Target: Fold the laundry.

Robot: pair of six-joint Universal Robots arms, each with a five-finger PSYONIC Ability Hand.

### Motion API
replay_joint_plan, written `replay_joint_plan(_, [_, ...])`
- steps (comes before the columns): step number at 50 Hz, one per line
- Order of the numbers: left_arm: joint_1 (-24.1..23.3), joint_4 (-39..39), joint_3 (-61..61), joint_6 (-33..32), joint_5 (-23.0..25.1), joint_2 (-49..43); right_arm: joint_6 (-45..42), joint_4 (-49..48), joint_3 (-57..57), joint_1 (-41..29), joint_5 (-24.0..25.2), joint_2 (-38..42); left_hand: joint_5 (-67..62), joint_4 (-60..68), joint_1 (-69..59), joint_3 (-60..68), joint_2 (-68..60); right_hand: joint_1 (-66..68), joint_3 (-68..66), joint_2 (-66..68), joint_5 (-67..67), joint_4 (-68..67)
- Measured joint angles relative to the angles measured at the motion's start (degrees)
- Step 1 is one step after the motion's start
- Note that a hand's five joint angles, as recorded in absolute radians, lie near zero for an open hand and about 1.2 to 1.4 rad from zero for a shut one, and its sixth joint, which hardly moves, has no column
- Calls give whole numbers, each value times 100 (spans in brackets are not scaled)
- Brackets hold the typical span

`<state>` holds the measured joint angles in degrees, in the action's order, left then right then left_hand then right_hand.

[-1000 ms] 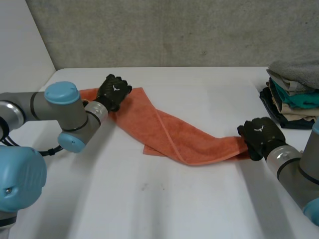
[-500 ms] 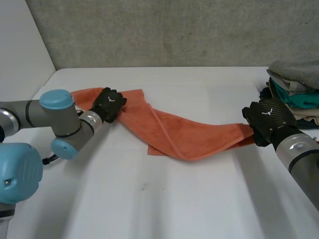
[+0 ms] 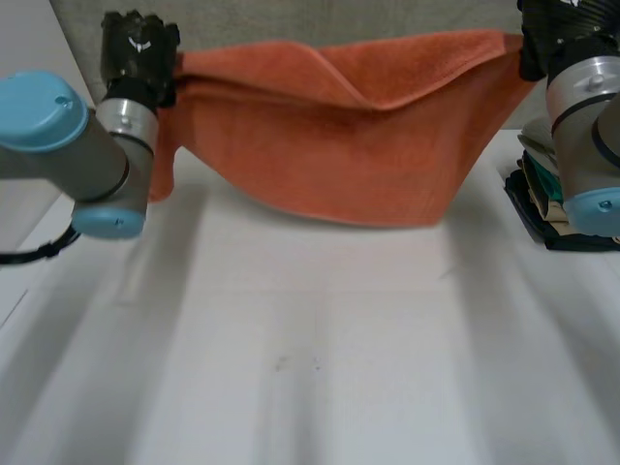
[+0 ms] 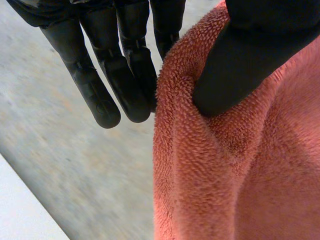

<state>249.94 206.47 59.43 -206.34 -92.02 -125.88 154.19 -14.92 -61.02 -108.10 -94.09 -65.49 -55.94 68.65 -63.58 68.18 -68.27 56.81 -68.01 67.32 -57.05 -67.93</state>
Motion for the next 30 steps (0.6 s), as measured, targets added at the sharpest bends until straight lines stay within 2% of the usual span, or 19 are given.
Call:
replay_joint_plan(4, [-246,-202,1541,78,-39,864,20,26,-138,-212,28,41,0,0,0,12,-16,0,0,0,-4,0])
replay_joint_plan(5, [-246,-202,1541,78,-39,864,20,26,-138,-212,28,41,0,0,0,12,-16,0,0,0,-4,0])
replay_joint_plan(8, [-546,-414,2964,80,-40,1492,-12,46,-438,-368,61,95,0,1,0,13,-20,0,0,0,-4,0])
replay_joint_plan(14, [-1099,-810,4439,70,-29,1979,-90,60,-902,-438,90,137,179,-361,146,-378,379,0,0,0,-4,0])
replay_joint_plan(15, [-1205,-929,4598,72,-28,2031,-109,60,-980,-437,92,138,2000,-2259,2091,-2184,2280,0,0,0,-4,0])
replay_joint_plan(17, [-1276,-1034,4683,76,-26,2064,-127,61,-1051,-432,92,137,2457,-2716,2542,-2631,2670,0,0,0,-4,0])
replay_joint_plan(18, [-1392,-1312,4781,84,-14,2134,-162,61,-1181,-419,95,131,3522,-3769,3470,-3679,3749,0,0,0,-4,-1])
replay_joint_plan(20, [-1447,-1588,4759,92,3,2202,-187,61,-1285,-403,96,122,3844,-4082,3571,-3975,4012,0,0,0,-4,0])
replay_joint_plan(25, [-1334,-2105,4299,104,44,2363,-222,62,-1514,-366,97,86,3961,-4199,3571,-4083,4105,0,0,0,-4,-1])
replay_joint_plan(30, [-984,-2156,3587,121,113,2348,-228,70,-1758,-347,124,59,3941,-4185,3571,-4083,4104,0,0,0,-4,-1])
